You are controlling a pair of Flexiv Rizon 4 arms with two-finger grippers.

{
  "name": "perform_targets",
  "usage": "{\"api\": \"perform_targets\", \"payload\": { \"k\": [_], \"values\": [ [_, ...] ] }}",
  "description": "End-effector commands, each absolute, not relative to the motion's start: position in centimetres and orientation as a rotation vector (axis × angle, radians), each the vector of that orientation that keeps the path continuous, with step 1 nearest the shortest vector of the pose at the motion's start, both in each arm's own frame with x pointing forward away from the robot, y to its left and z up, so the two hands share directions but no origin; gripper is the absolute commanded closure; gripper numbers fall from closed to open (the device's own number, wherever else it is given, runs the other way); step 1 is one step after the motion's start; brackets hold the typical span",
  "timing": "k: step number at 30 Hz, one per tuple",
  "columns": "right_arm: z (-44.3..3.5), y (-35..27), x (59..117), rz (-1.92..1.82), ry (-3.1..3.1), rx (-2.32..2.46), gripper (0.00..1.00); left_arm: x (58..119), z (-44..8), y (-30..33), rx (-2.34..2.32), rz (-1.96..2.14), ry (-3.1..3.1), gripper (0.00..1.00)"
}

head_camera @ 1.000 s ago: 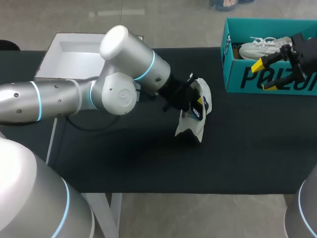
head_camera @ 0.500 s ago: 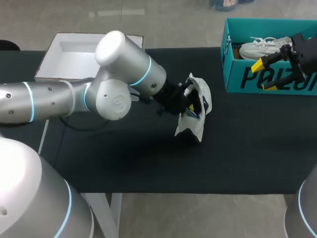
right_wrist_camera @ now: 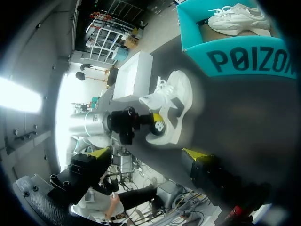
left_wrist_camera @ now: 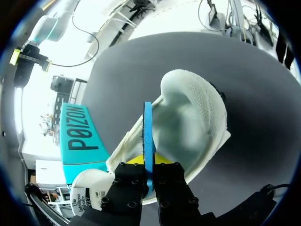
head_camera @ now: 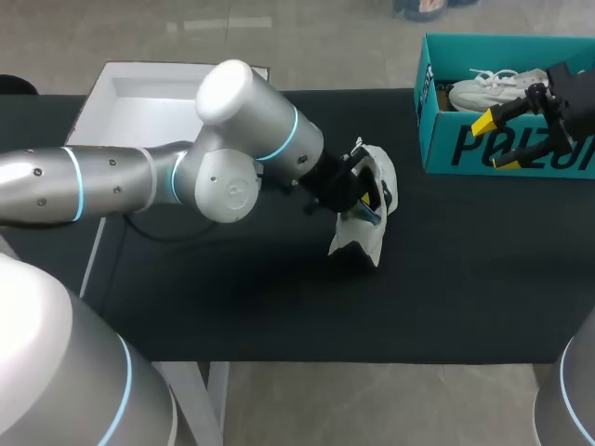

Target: Take the shoe out of the shoebox, open the shoe tongue, remove and reinsert the insole, then place the shoe into the shoebox

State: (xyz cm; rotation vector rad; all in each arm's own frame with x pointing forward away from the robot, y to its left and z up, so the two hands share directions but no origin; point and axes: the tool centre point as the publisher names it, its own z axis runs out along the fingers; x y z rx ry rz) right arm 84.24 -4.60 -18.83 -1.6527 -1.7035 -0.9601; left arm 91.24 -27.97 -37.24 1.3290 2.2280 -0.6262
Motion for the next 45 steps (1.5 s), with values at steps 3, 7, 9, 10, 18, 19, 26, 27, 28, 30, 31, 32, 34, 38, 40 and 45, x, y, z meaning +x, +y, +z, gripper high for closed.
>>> {"api": "perform_targets", "payload": {
  "k": [3, 7, 9, 10, 18, 19, 26, 27, 28, 30, 31, 32, 34, 38, 40, 45],
  "values": [
    [-18.9, -4.6, 84.4, -0.955, -1.705, -1.654, 0.00, 89.3, -34.7, -26.7, 1.319, -0.668, 2.181, 0.00],
    [-18.9, -4.6, 84.4, -0.955, -1.705, -1.654, 0.00, 88.5, -34.1, -26.4, 1.332, -0.655, 2.161, 0.08],
    [-18.9, -4.6, 84.4, -0.955, -1.705, -1.654, 0.00, 88.3, -34.3, -26.2, 1.346, -0.638, 2.161, 0.85],
    [-18.9, -4.6, 84.4, -0.955, -1.705, -1.654, 0.00, 88.1, -34.5, -26.1, 1.356, -0.628, 2.167, 1.00],
    [-18.9, -4.6, 84.4, -0.955, -1.705, -1.654, 0.00, 88.2, -35.6, -26.0, 1.351, -0.623, 2.185, 1.00],
    [-18.9, -4.6, 84.4, -0.955, -1.705, -1.654, 0.00, 88.3, -35.8, -26.2, 1.350, -0.623, 2.186, 1.00],
    [-18.9, -4.6, 84.4, -0.955, -1.705, -1.654, 0.00, 88.4, -36.7, -27.4, 1.354, -0.644, 2.195, 1.00],
    [-18.9, -4.6, 84.4, -0.955, -1.705, -1.654, 0.00, 88.3, -36.8, -27.6, 1.355, -0.646, 2.194, 1.00],
    [-18.9, -4.6, 84.4, -0.955, -1.705, -1.654, 0.00, 88.3, -36.8, -27.9, 1.355, -0.649, 2.193, 1.00],
    [-18.9, -4.6, 84.4, -0.955, -1.705, -1.654, 0.00, 88.3, -36.9, -28.2, 1.357, -0.656, 2.193, 1.00],
    [-18.9, -4.6, 84.4, -0.955, -1.705, -1.654, 0.00, 88.3, -37.1, -28.4, 1.360, -0.665, 2.199, 1.00],
    [-18.9, -4.6, 84.4, -0.955, -1.705, -1.654, 0.00, 88.3, -37.3, -28.5, 1.362, -0.667, 2.201, 1.00],
    [-18.9, -4.6, 84.4, -0.955, -1.705, -1.654, 0.00, 88.2, -37.6, -28.7, 1.368, -0.677, 2.210, 1.00],
    [-18.9, -4.6, 84.4, -0.955, -1.705, -1.654, 0.00, 88.0, -37.8, -29.0, 1.385, -0.678, 2.226, 1.00],
    [-18.9, -4.6, 84.4, -0.955, -1.705, -1.654, 0.00, 88.0, -37.5, -28.9, 1.381, -0.687, 2.232, 0.99],
    [-18.9, -4.6, 84.4, -0.955, -1.705, -1.654, 0.00, 88.0, -35.3, -27.9, 1.382, -0.684, 2.225, 0.00]
  ]
}}
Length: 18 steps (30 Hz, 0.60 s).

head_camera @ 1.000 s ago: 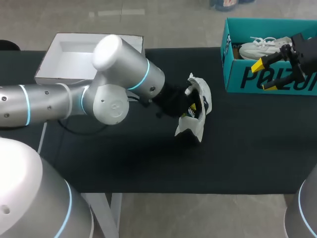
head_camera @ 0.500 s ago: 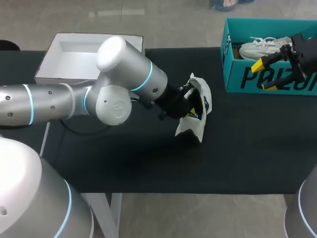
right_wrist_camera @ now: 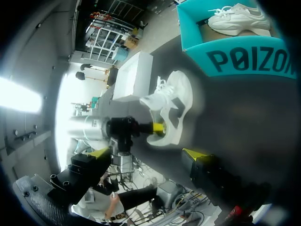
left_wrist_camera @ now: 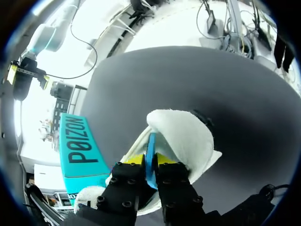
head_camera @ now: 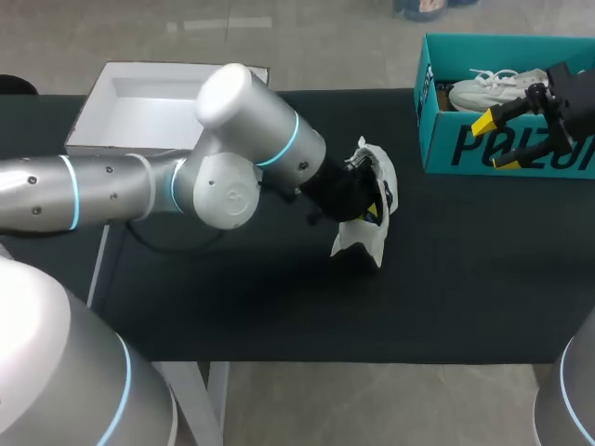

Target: Take the shoe out of the shoebox, open the shoe tongue, remove and reinsert the insole, then place the shoe into the shoebox

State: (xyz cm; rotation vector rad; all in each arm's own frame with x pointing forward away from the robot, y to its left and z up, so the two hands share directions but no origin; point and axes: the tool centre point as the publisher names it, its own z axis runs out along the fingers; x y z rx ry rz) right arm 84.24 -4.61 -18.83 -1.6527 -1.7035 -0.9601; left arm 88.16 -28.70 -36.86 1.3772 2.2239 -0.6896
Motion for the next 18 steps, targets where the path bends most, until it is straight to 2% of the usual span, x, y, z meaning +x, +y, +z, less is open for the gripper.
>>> {"api": "perform_targets", "payload": {
  "k": [1, 5, 6, 8, 9, 12, 13, 14, 18],
  "values": [
    [-18.9, -4.6, 84.4, -0.955, -1.705, -1.654, 0.00, 88.0, -35.0, -27.6, 1.381, -0.681, 2.220, 0.00],
    [-18.9, -4.6, 84.4, -0.955, -1.705, -1.654, 0.00, 88.2, -33.9, -26.8, 1.380, -0.652, 2.208, 0.00],
    [-18.9, -4.6, 84.4, -0.955, -1.705, -1.654, 0.00, 88.2, -33.8, -26.6, 1.378, -0.654, 2.209, 0.05],
    [-18.9, -4.6, 84.4, -0.955, -1.705, -1.654, 0.00, 88.2, -34.0, -26.4, 1.377, -0.645, 2.215, 0.34],
    [-18.9, -4.6, 84.4, -0.955, -1.705, -1.654, 0.00, 88.2, -34.1, -26.4, 1.380, -0.646, 2.219, 0.39],
    [-18.9, -4.6, 84.4, -0.955, -1.705, -1.654, 0.00, 88.0, -34.4, -26.4, 1.387, -0.649, 2.226, 0.74],
    [-18.9, -4.6, 84.4, -0.955, -1.705, -1.654, 0.00, 87.9, -34.6, -26.4, 1.387, -0.653, 2.228, 0.95],
    [-18.9, -4.6, 84.4, -0.955, -1.705, -1.654, 0.00, 87.8, -34.8, -26.5, 1.391, -0.654, 2.232, 1.00],
    [-18.9, -4.6, 84.4, -0.955, -1.705, -1.654, 0.00, 87.4, -35.7, -27.0, 1.425, -0.658, 2.240, 1.00]
  ]
}}
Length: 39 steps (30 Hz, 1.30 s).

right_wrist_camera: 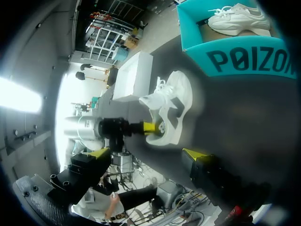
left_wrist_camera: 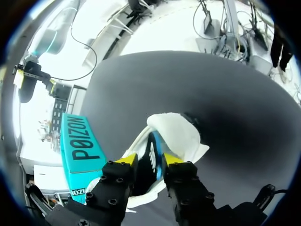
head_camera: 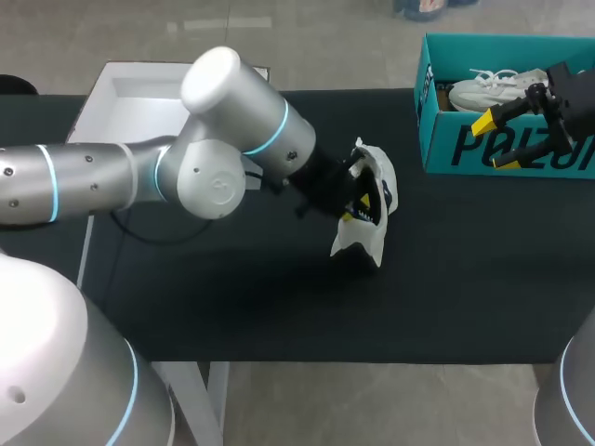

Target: Take the shoe out of the shoebox, open the shoe tongue, remove and reinsert the insole, then place the shoe into the shoebox

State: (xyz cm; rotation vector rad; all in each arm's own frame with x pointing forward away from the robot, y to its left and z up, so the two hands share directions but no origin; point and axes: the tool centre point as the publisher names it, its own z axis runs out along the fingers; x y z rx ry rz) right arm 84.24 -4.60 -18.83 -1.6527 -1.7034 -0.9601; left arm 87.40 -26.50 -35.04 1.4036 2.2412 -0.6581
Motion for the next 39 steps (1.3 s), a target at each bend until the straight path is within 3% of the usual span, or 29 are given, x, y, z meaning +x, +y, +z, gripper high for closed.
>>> {"api": "perform_targets", "payload": {
  "k": [1, 15, 16, 18, 19, 20, 26, 27, 28, 29, 30, 39],
  "values": [
    [-18.9, -4.6, 84.4, -0.955, -1.705, -1.654, 0.00, 87.3, -35.9, -27.1, 1.443, -0.647, 2.243, 1.00],
    [-18.9, -4.6, 84.4, -0.955, -1.705, -1.654, 0.00, 86.5, -35.8, -27.5, 1.470, -0.677, 2.264, 1.00],
    [-18.9, -4.6, 84.4, -0.955, -1.705, -1.654, 0.00, 86.7, -35.3, -27.2, 1.459, -0.680, 2.264, 0.65],
    [-18.9, -4.6, 84.4, -0.955, -1.705, -1.654, 0.00, 87.1, -34.3, -26.8, 1.452, -0.679, 2.261, 0.15],
    [-18.9, -4.6, 84.4, -0.955, -1.705, -1.654, 0.00, 87.2, -33.9, -26.7, 1.450, -0.679, 2.259, 0.04],
    [-18.9, -4.6, 84.4, -0.955, -1.705, -1.654, 0.00, 87.4, -33.2, -26.5, 1.449, -0.681, 2.253, 0.00],
    [-18.9, -4.6, 84.4, -0.955, -1.705, -1.654, 0.00, 87.7, -30.6, -26.0, 1.526, -0.626, 2.225, 0.00],
    [-18.9, -4.6, 84.4, -0.955, -1.705, -1.654, 0.00, 87.7, -30.4, -25.9, 1.543, -0.608, 2.232, 0.14],
    [-18.9, -4.6, 84.4, -0.955, -1.705, -1.654, 0.00, 87.7, -30.3, -25.9, 1.566, -0.586, 2.232, 0.45],
    [-18.9, -4.6, 84.4, -0.955, -1.705, -1.654, 0.00, 87.8, -30.2, -25.8, 1.591, -0.568, 2.236, 0.83],
    [-18.9, -4.6, 84.4, -0.955, -1.705, -1.654, 0.00, 87.9, -30.2, -25.7, 1.625, -0.529, 2.246, 1.00],
    [-18.9, -4.6, 84.4, -0.955, -1.705, -1.654, 0.00, 88.3, -32.0, -26.7, 1.900, -0.325, 2.160, 1.00]
  ]
}}
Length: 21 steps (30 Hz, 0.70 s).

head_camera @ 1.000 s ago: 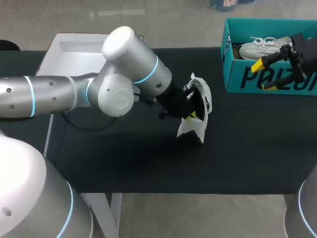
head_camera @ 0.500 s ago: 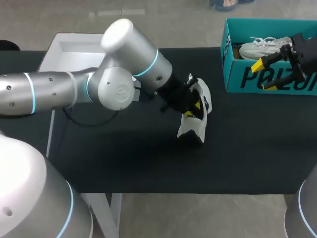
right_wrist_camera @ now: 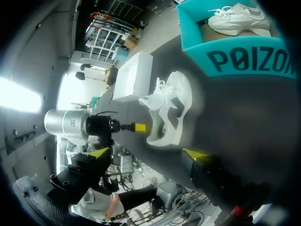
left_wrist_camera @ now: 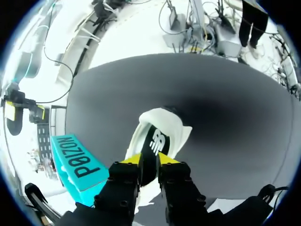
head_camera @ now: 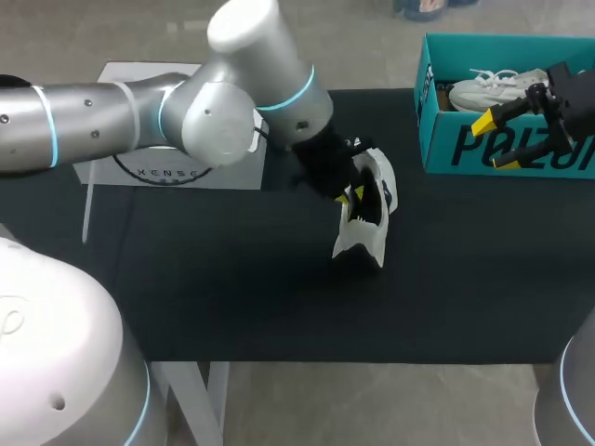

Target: Take the shoe out of the shoebox, open the shoe tongue, remove and reinsert the insole, then place the shoe into the shoebox

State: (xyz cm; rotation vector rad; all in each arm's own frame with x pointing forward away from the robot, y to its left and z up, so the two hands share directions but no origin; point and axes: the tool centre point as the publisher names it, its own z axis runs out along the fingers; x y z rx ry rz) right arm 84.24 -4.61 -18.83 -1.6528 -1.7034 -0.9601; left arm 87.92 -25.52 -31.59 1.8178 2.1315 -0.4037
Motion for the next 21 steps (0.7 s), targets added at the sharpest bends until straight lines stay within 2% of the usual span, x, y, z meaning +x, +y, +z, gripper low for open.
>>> {"api": "perform_targets", "payload": {
  "k": [1, 8, 21],
  "values": [
    [-18.9, -4.6, 84.4, -0.955, -1.705, -1.654, 0.00, 88.3, -32.5, -26.8, 1.935, -0.302, 2.155, 1.00],
    [-18.9, -4.6, 84.4, -0.955, -1.705, -1.654, 0.00, 87.5, -36.4, -27.4, 2.138, -0.139, 2.112, 1.00],
    [-18.9, -4.6, 84.4, -0.955, -1.705, -1.654, 0.00, 87.0, -40.5, -27.3, 2.309, -0.106, 2.077, 1.00]
  ]
}}
